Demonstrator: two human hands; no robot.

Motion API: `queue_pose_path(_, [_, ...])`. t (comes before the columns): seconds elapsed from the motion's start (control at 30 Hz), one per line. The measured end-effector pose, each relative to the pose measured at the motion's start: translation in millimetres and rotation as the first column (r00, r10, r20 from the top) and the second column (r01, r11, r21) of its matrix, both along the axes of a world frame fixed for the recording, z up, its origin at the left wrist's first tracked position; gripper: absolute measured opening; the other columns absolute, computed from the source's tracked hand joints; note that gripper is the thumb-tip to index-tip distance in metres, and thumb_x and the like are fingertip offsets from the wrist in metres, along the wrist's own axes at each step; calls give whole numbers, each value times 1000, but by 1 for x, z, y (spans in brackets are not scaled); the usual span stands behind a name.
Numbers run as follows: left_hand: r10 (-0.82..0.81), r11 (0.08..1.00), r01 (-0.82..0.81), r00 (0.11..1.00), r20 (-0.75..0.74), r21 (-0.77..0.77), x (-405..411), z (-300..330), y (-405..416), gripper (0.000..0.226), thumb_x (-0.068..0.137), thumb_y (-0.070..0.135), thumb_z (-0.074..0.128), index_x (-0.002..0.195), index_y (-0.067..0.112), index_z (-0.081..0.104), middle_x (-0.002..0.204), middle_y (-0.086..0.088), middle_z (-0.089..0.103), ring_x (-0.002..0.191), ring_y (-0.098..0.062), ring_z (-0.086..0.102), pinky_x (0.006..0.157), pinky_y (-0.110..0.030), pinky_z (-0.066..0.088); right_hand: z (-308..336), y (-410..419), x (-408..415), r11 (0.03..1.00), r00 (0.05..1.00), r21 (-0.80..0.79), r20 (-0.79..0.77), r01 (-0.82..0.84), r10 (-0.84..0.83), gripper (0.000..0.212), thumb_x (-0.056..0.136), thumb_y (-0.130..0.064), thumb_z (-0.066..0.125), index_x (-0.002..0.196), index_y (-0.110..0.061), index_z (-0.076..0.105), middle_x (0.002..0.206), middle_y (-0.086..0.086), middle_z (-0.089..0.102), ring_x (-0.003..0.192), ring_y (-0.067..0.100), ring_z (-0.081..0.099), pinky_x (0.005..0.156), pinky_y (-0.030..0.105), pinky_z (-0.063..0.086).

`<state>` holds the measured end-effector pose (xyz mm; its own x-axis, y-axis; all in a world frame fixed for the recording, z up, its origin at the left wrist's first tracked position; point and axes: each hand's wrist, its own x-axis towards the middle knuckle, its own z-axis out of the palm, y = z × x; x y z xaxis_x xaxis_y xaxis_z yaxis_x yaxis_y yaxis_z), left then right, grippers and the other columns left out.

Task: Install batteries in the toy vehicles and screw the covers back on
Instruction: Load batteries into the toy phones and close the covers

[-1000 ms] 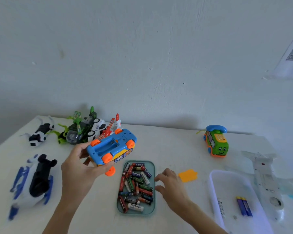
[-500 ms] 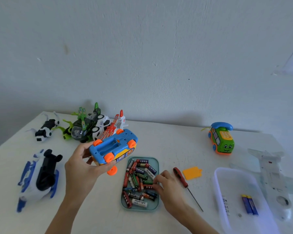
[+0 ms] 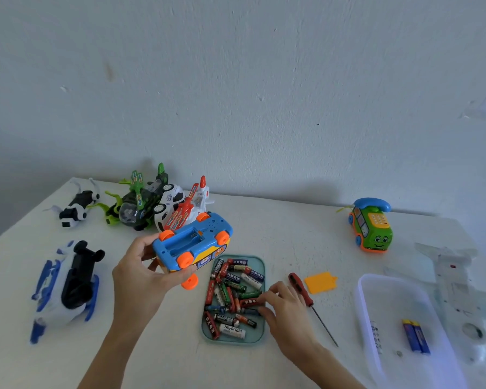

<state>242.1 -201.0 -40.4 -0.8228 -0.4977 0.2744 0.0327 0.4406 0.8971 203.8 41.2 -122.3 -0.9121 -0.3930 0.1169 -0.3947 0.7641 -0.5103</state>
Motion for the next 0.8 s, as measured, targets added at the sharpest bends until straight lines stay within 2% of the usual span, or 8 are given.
queue_pose_path(0.13, [-11, 1000, 11, 1000, 6, 3, 0, -1, 3, 74, 47, 18, 93, 114, 15, 62, 101, 7, 68, 95, 2, 61, 78, -24, 53, -1, -3, -4, 997, 1000, 82, 24, 10, -12, 21, 97, -27, 50, 113, -22, 62, 111, -3, 52, 105, 19, 48, 91, 30, 38])
queue_pose_path(0.3, [-45, 999, 45, 999, 8, -23, 0, -1, 10, 70, 48, 13, 93, 111, 16, 62, 92, 16, 67, 91, 10, 59, 73, -3, 48, 3, -8, -8, 986, 998, 165, 60, -8, -2, 24, 101, -27, 39, 120, -23, 53, 117, -5, 51, 106, 18, 46, 92, 29, 34])
queue_pose_path(0.43, [-69, 997, 69, 998, -5, -39, 1, 0, 17, 69, 49, 10, 93, 109, 18, 61, 96, 13, 66, 90, 13, 58, 73, 1, 45, 7, -11, -9, 971, 998, 239, 68, -3, -14, 24, 102, -25, 35, 119, -21, 52, 118, -2, 50, 106, 20, 47, 90, 31, 35])
queue_pose_path(0.53, [-98, 994, 97, 995, -16, -54, 1, 0, 22, 69, 48, 7, 93, 107, 23, 61, 89, 17, 67, 91, 11, 59, 74, 1, 44, 12, -14, -9, 963, 994, 270, 100, 9, -37, 23, 102, -22, 36, 118, -18, 51, 117, 1, 49, 104, 21, 50, 83, 30, 36])
queue_pose_path(0.63, [-133, 989, 130, 991, -30, -76, 1, -2, 27, 71, 48, 9, 94, 109, 21, 61, 93, 17, 67, 94, 9, 60, 76, -1, 45, 16, -16, -9, 959, 989, 283, 140, 1, -42, 18, 100, -15, 40, 115, -15, 49, 116, 2, 47, 97, 19, 52, 73, 27, 33])
queue_pose_path(0.7, [-156, 985, 152, 987, -39, -87, 1, -3, 28, 72, 47, 13, 95, 109, 24, 61, 94, 18, 68, 95, 6, 61, 78, -3, 46, 16, -16, -8, 975, 988, 224, 151, 0, -35, 13, 99, -12, 42, 110, -16, 48, 113, 0, 46, 86, 13, 46, 69, 22, 32])
queue_pose_path(0.8, [-186, 978, 180, 981, -52, -106, 2, -1, 29, 74, 43, 25, 95, 107, 36, 58, 101, 26, 65, 96, 1, 63, 81, -6, 47, 29, -11, -12, 982, 956, -70, 251, 173, -151, 9, 97, -13, 47, 92, -21, 49, 88, -7, 55, 69, 5, 47, 56, 18, 38])
